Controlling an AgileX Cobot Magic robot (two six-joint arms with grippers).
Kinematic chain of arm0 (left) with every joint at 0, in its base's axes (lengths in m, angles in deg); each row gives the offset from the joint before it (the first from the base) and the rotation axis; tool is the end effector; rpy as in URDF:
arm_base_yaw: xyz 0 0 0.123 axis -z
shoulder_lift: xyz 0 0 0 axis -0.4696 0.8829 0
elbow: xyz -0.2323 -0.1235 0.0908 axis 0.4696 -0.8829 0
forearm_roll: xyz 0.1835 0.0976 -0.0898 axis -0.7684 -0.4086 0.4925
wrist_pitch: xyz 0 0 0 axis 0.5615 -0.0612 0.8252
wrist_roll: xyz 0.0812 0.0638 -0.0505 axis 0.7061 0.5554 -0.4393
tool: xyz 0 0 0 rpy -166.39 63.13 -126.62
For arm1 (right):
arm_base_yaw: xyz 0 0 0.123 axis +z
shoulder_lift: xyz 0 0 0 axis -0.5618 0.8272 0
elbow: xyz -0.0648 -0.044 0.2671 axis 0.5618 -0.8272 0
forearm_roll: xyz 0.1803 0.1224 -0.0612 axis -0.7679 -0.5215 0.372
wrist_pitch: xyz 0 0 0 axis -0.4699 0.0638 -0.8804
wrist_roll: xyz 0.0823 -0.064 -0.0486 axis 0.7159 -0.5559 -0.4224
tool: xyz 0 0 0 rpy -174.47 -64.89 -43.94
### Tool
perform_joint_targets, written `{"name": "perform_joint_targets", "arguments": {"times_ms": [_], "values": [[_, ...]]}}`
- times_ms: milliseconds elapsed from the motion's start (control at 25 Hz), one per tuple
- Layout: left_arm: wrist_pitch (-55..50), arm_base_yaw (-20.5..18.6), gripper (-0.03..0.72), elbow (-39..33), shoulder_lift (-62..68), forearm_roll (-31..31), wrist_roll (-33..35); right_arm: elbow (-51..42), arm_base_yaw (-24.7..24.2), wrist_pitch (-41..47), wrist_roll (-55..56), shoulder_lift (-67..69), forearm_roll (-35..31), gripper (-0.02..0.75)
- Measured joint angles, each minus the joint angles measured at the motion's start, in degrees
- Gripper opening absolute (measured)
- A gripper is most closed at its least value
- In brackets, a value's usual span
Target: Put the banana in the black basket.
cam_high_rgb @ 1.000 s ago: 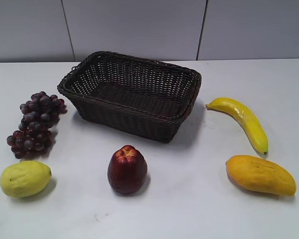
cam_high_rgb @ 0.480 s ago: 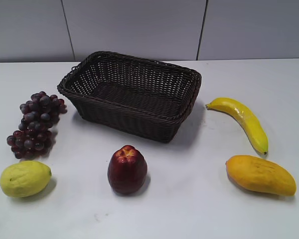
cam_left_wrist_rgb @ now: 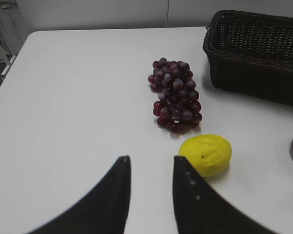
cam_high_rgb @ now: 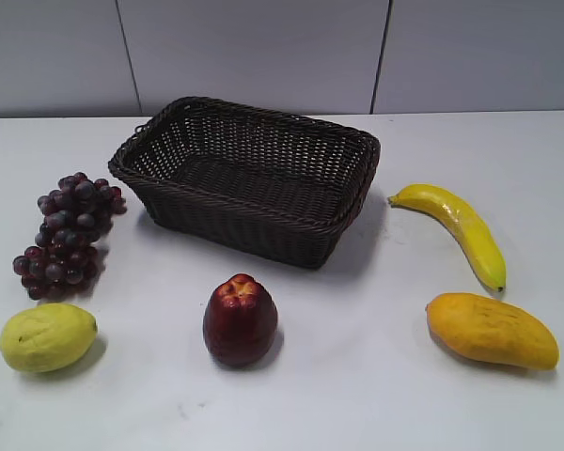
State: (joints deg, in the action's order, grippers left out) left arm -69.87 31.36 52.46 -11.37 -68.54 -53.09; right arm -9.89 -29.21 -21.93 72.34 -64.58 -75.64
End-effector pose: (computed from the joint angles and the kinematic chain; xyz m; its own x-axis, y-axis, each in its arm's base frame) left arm -0.0006 -0.0051 0.2569 -0.4244 0.1185 -0.8977 0.1386 0.9882 0.0649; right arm 0.0134 0.0069 0.2884 -0.1855 0.0131 -0.9826 -0.1296 0.9908 0.0377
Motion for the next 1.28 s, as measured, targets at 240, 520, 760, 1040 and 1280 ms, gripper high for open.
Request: {"name": "perform_joint_targets", "arguments": {"times_ms": [240,520,760,1040,1280], "values": [[0.00,0.00,0.221,0.00,0.00,0.00,0.00,-1.98,0.00,-19.60,0.00,7.92,-0.01,0.572],[0.00,0.00,0.221,0.00,0.00,0.00,0.00,-2.12,0.00,-32.02,0.00,27.46,-0.01,0.572],[0.00,0.00,0.221,0.00,0.00,0.00,0.00,0.32,0.00,-34.69,0.00,48.24,-0.01,0.638],[0.00,0.00,0.221,0.00,0.00,0.00,0.00,13.48,0.00,-25.84,-0.06,70.49,-0.01,0.670],[0.00,0.00,0.221,0.00,0.00,0.00,0.00,25.65,0.00,-16.74,-1.34,85.78,1.09,0.663]]}}
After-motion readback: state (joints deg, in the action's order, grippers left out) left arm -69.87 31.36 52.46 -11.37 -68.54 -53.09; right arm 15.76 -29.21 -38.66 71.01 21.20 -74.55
